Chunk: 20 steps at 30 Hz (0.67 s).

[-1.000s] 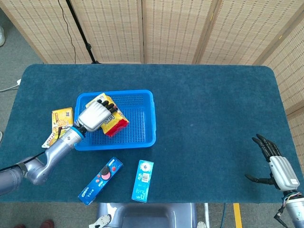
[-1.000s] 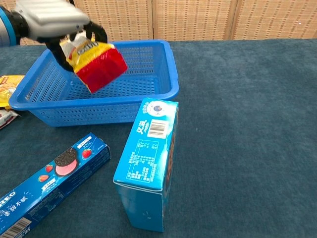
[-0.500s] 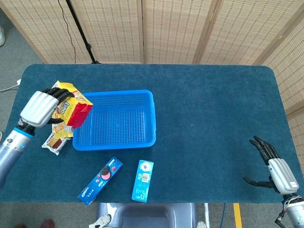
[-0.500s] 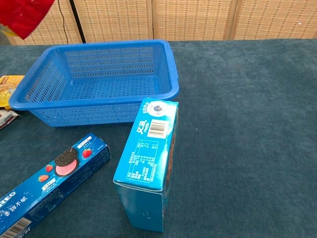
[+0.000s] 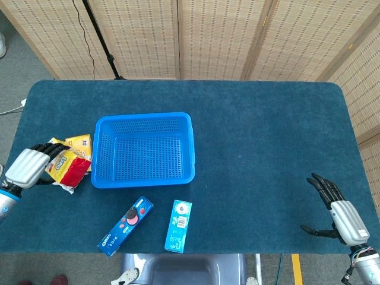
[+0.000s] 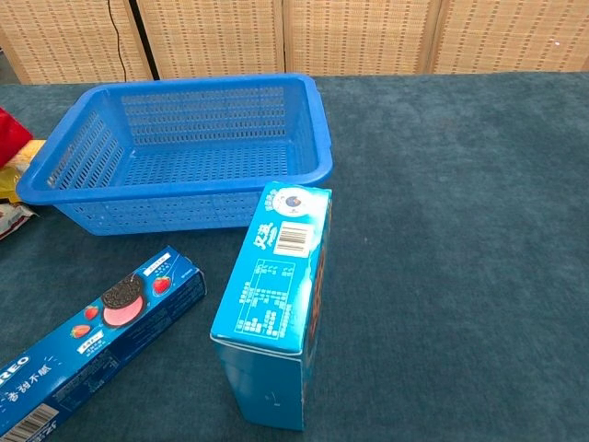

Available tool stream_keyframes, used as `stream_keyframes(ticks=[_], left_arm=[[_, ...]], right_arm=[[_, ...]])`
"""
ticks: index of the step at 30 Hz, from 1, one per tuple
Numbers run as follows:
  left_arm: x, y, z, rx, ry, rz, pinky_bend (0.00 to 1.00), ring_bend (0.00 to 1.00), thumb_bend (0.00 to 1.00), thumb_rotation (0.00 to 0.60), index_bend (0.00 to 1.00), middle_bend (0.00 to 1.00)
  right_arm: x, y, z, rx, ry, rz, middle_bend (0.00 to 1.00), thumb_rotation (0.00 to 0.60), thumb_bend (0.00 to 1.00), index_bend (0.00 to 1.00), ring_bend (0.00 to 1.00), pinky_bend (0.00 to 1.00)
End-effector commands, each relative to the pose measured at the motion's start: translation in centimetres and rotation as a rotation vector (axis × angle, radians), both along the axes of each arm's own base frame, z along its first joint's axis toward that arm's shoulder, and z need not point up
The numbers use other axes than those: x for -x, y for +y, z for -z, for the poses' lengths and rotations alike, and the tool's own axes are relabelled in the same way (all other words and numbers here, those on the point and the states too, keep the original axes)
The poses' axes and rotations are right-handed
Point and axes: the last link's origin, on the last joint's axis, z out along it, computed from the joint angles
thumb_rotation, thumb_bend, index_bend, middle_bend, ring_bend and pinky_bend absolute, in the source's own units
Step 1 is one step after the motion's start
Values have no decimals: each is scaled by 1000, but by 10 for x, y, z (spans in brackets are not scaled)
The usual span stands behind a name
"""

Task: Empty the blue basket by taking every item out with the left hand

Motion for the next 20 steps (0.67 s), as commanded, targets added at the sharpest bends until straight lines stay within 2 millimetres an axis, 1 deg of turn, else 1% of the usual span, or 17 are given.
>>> stream_keyframes(ticks=[1,3,4,8,9,10,12,15,20], left_arm=[[-4,-6,-2,6,-60,8,0,0,4,600,0,0],[-8,-12,-8,-11,-99,27,0,0,0,600,0,0],[-10,-18,-15,-30,-137,35,0,0,0,600,0,0],[-10,-33,-25,-59,-188,28,0,0,0,600,0,0],[-10,-37,-27,-66,-200,21,0,0,0,600,0,0],[-6,-47,-29,-79,-201,2,0,0,0,600,0,0],[-4,-58,-28,-95,-193,-19,0,0,0,600,0,0],[2,-84,-20,-145,-189,-99,0,0,0,600,0,0],[7,-111,-8,-204,-225,-192,0,0,0,600,0,0]], right_arm=[[0,0,0,0,-1,0,0,600,0,0,0,0],[-1,1,-2,3,-4,-2,0,600,0,0,0,0],[-2,2,-3,6,-9,-5,0,600,0,0,0,0],[-3,4,-5,9,-17,-14,0,600,0,0,0,0],[-4,5,-6,10,-19,-18,0,600,0,0,0,0],[-5,6,-7,12,-23,-27,0,600,0,0,0,0],[-6,8,-8,15,-24,-36,0,600,0,0,0,0],[-8,10,-8,19,-21,-56,0,600,0,0,0,0],[-7,10,-9,23,-14,-76,0,600,0,0,0,0]])
